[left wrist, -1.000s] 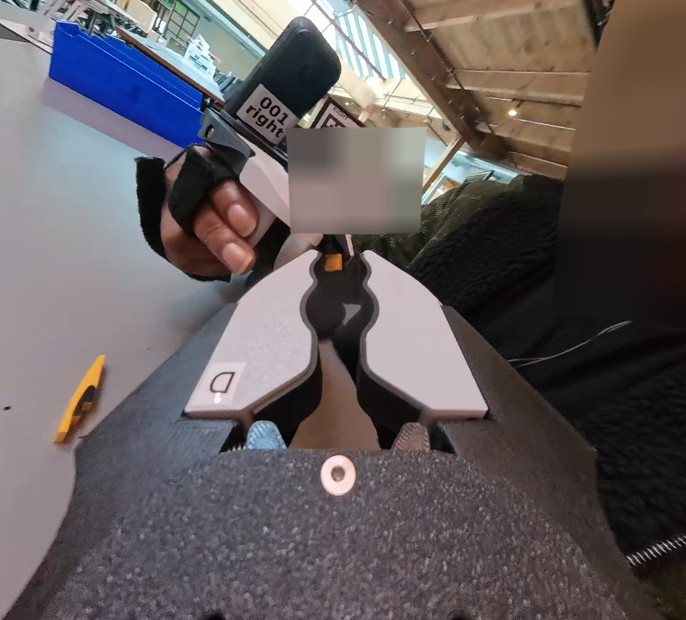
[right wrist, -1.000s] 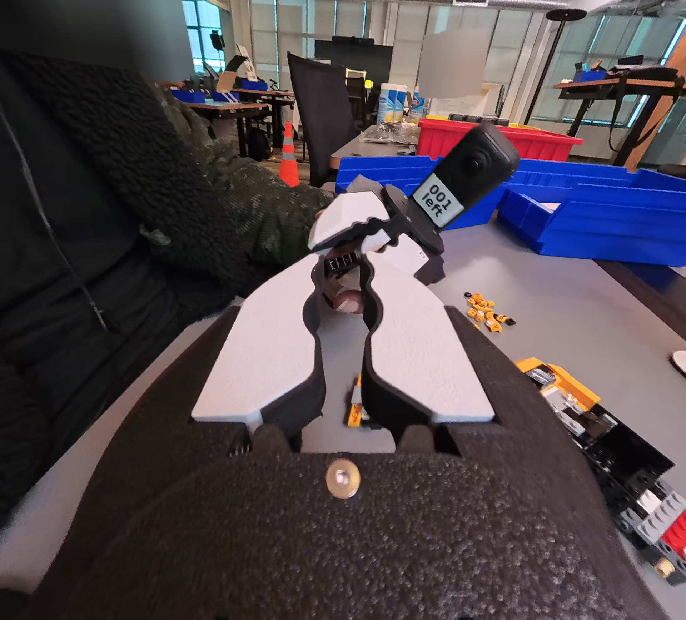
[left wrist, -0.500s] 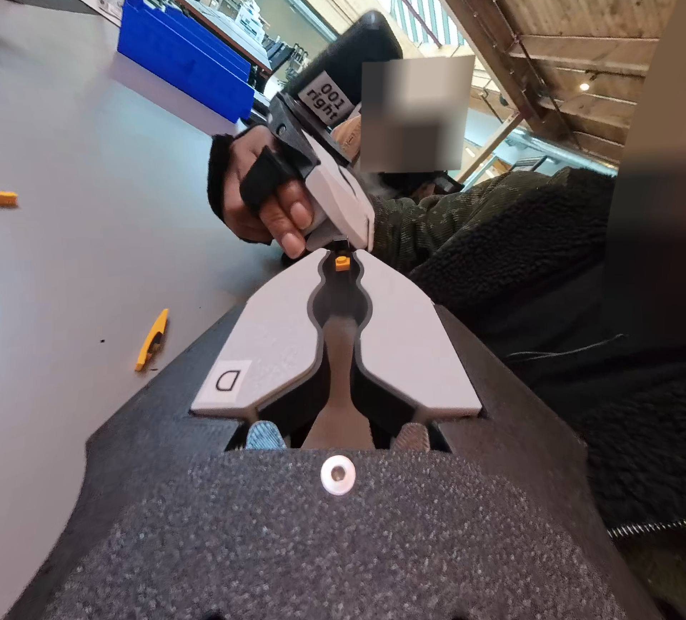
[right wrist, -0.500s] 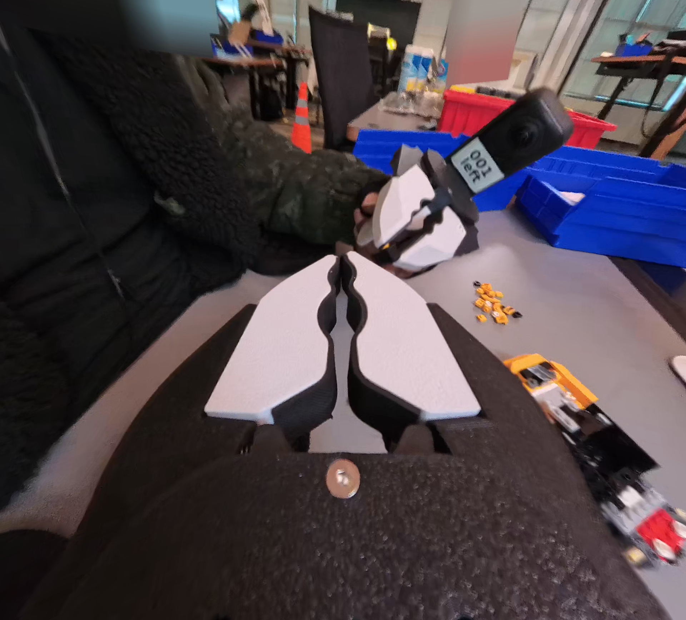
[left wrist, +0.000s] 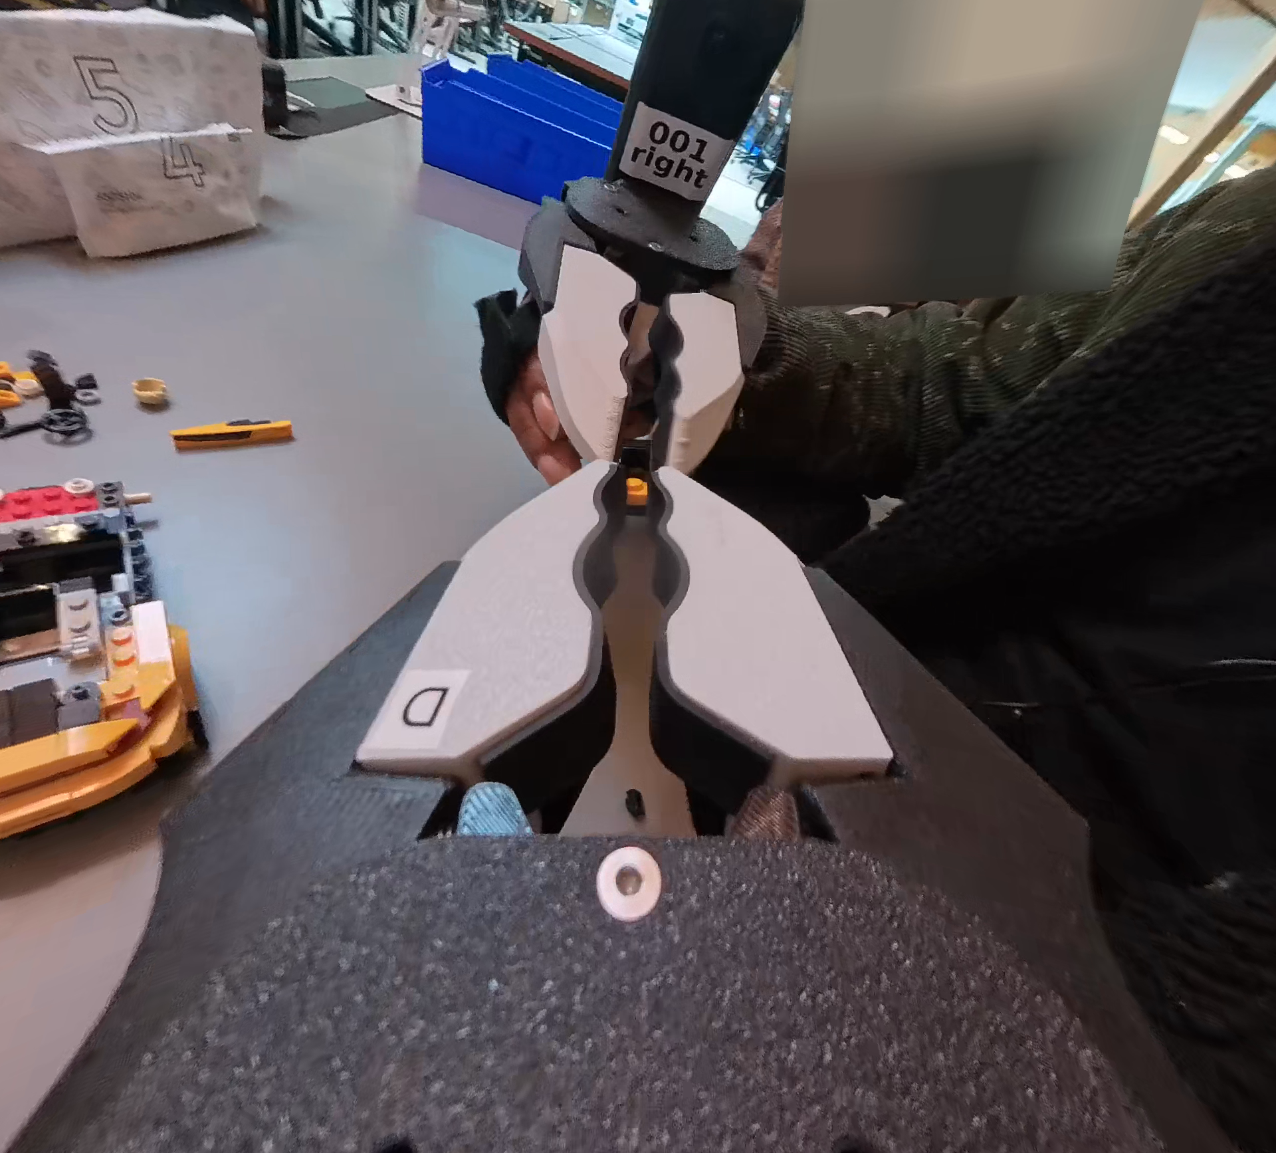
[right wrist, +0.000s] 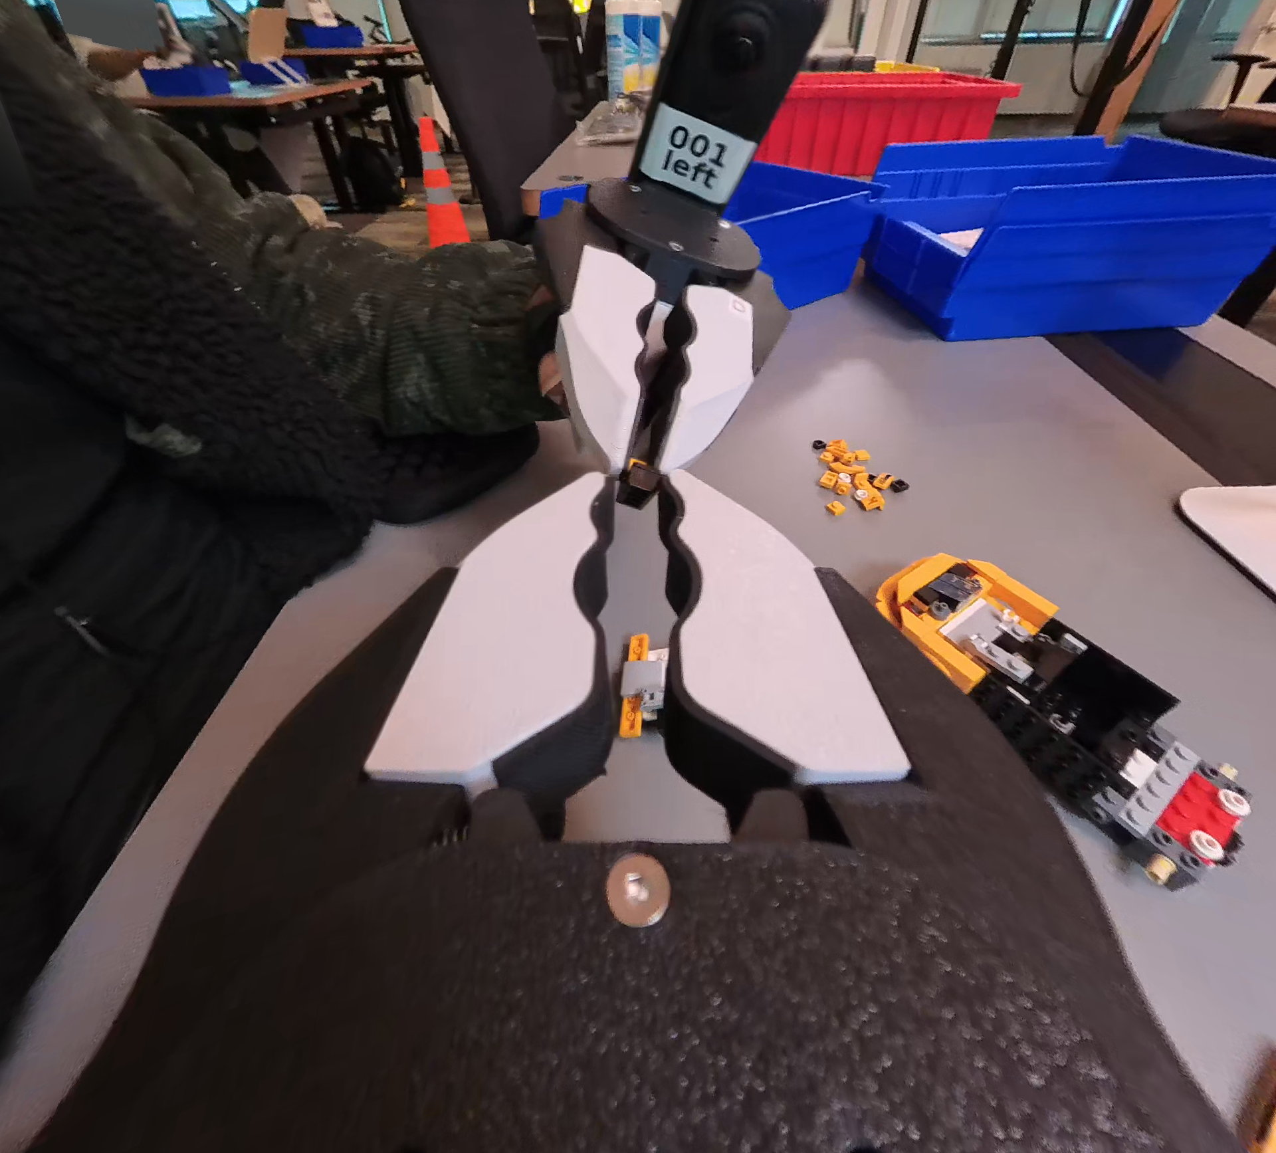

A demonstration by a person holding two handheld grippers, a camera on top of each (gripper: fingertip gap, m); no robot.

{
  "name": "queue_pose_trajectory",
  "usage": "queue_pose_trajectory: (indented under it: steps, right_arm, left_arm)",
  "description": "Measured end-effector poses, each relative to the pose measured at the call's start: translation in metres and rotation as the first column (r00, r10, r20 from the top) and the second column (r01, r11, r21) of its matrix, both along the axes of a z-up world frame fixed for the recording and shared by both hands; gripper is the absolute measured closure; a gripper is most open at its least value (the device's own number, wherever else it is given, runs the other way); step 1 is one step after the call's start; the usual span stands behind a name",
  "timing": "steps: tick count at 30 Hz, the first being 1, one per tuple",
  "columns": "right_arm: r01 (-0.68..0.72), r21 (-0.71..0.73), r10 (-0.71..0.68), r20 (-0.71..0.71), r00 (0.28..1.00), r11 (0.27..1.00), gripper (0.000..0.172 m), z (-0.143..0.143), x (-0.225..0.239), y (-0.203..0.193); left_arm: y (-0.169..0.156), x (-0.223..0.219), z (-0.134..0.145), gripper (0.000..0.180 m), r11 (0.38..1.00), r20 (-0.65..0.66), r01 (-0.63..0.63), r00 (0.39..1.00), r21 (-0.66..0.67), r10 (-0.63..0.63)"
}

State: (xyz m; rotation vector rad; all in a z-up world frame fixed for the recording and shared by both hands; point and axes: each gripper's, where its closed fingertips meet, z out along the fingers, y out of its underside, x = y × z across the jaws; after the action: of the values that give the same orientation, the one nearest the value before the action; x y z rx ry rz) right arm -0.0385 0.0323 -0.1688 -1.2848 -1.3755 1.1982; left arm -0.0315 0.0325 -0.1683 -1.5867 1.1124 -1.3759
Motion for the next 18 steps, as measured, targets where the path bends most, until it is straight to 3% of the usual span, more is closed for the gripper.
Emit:
queue_pose_trajectory:
  steps: [5,12,13,15,18]
  right_arm:
    - [0.007,0.023,-0.007,0.02,1.0,1.0,0.164,0.003,0.001,0.001]
    - [-0.032,0.074,0.028,0.057,0.998,0.997,0.164,0.002,0.004,-0.001]
    - [-0.028,0.089,0.021,0.075,0.997,0.996,0.164,0.0,0.005,-0.001]
    - [-0.008,0.134,-0.02,0.207,0.978,0.991,0.164,-0.027,0.014,0.009]
    - [-0.032,0.048,0.027,0.101,0.995,0.998,0.164,-0.015,0.013,0.006]
  left_arm:
    - [0.001,0.0,0.004,0.175,0.998,-0.002,-0.022,1.0,0.057,0.022]
    - [-0.002,0.003,0.005,0.176,1.0,0.04,0.021,0.999,-0.017,-0.021]
    - [-0.004,0.002,0.009,0.18,0.999,0.075,0.04,0.996,-0.028,-0.038]
    - [0.006,-0.019,0.049,0.18,0.998,0.275,0.011,0.961,-0.065,0.008]
    - [0.009,-0.032,0.04,0.18,0.99,0.113,-0.084,0.991,0.109,0.071]
